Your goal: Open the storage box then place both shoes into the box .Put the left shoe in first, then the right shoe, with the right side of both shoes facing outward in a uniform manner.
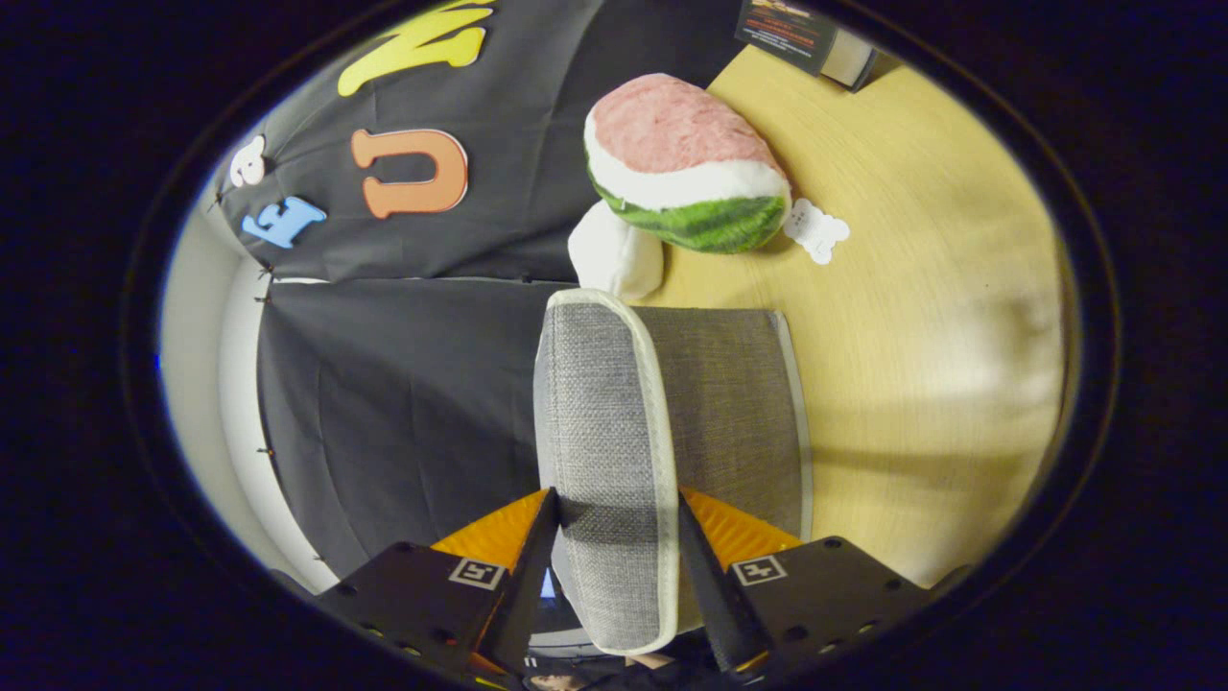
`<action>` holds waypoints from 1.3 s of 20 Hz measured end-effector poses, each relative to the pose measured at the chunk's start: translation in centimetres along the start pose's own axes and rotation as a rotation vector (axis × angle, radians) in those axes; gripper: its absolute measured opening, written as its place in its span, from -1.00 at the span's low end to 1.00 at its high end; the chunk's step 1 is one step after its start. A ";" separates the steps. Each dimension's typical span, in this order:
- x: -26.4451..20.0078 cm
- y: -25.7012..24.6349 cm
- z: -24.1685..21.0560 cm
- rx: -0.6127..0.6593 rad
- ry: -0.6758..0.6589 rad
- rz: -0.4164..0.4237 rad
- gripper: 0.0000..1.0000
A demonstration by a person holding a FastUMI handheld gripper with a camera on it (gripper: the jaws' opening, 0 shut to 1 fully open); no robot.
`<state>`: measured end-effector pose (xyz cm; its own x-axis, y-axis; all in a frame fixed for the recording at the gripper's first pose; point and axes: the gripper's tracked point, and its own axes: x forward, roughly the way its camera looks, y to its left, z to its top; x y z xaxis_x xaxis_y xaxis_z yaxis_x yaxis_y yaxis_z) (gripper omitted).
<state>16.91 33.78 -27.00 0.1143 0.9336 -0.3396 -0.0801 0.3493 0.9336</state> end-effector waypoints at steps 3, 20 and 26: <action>-1.0 1.2 -0.2 -0.011 0.010 0.026 0.02; -2.6 13.2 -0.5 -0.131 -0.109 0.005 -0.97; 3.1 21.8 -2.8 -0.232 -0.092 -0.042 -0.92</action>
<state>12.76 44.48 -7.96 0.2115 0.9103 -0.3560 -0.2977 0.4069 0.8636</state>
